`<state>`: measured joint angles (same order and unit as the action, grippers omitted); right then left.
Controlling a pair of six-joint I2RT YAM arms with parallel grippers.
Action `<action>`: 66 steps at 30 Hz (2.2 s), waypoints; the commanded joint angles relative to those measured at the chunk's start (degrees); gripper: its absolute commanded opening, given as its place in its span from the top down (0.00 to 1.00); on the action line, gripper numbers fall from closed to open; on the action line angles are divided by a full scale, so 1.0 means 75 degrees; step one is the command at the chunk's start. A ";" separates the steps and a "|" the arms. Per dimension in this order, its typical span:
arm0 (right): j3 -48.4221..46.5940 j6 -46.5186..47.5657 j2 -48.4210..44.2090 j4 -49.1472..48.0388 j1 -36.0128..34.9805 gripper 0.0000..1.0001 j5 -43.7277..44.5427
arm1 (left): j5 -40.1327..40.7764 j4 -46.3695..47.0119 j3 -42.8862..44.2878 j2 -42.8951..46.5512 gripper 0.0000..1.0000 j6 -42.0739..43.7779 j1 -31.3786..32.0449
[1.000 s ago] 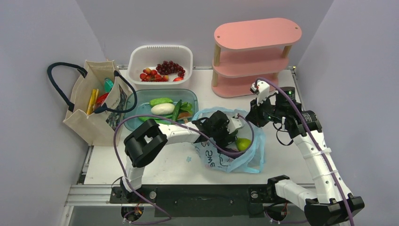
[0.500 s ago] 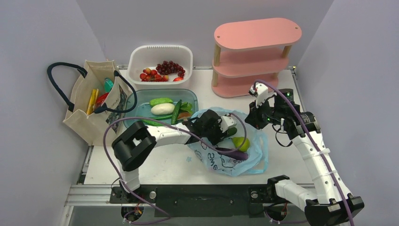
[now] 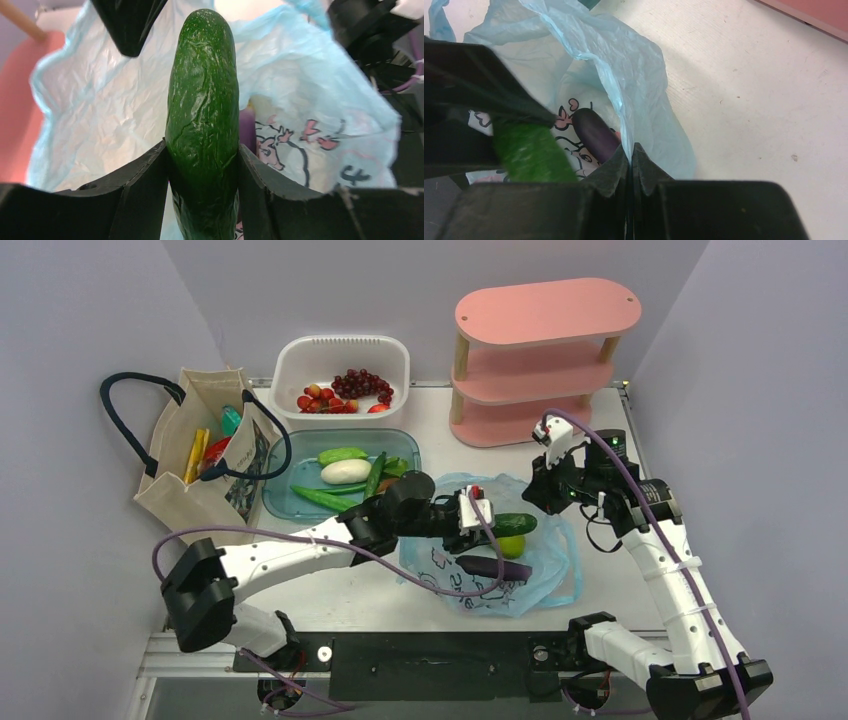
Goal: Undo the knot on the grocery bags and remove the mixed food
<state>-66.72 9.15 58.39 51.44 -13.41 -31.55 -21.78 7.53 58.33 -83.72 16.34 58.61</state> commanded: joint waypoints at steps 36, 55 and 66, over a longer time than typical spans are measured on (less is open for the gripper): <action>0.0222 -0.0187 -0.0066 -0.0400 0.0141 1.00 -0.0186 | 0.0371 -0.4540 0.1380 -0.1562 0.68 0.1831 -0.7655; 0.0145 0.0180 0.0062 -0.0192 0.0140 1.00 -0.0335 | -0.0210 -0.4251 0.0806 -0.0945 0.40 0.1990 -0.7674; 0.0159 0.0247 0.0026 -0.0125 0.0137 1.00 -0.0409 | -0.0061 -0.3710 0.0923 0.1110 0.14 0.1251 -0.6081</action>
<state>-64.69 10.02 58.92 51.11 -12.73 -33.32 -22.76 -23.92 63.20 -82.28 27.18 4.78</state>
